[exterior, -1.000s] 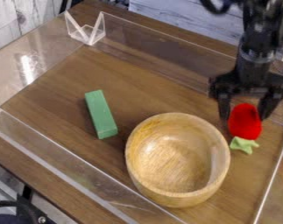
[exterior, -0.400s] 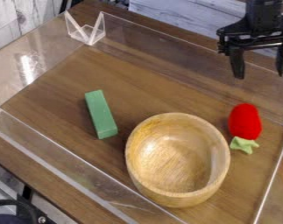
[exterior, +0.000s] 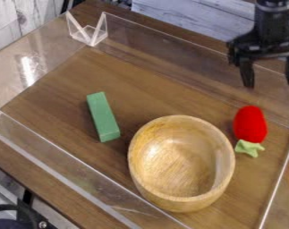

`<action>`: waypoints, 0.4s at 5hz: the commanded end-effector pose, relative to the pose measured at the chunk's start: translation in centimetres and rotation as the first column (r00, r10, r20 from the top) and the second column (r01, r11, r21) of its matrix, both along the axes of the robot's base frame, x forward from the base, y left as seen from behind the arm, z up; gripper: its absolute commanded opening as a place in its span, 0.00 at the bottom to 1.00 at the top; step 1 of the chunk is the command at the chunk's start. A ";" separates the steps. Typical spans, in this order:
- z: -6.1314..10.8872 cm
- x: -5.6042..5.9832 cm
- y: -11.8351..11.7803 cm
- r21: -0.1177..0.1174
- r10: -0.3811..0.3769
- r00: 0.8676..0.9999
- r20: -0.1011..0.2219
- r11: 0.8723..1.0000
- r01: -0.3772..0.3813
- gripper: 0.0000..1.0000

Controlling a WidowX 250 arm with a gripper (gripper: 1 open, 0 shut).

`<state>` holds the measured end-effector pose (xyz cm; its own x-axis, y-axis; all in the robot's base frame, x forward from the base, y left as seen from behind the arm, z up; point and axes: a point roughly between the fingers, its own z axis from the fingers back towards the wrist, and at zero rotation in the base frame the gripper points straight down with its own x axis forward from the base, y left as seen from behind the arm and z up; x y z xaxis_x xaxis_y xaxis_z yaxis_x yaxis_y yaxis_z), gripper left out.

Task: Move the red object to the right side of the table

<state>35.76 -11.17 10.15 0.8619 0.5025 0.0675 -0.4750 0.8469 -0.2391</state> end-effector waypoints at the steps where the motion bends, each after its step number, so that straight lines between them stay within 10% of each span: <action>1: 0.8 0.1 -0.2 -0.019 0.012 0.999 0.051 1.000 -0.011 1.00; 2: 0.7 0.1 -0.2 -0.010 0.009 0.998 0.060 1.000 -0.009 1.00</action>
<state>35.74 -11.10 9.44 0.8523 0.5167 0.0809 -0.4844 0.8382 -0.2508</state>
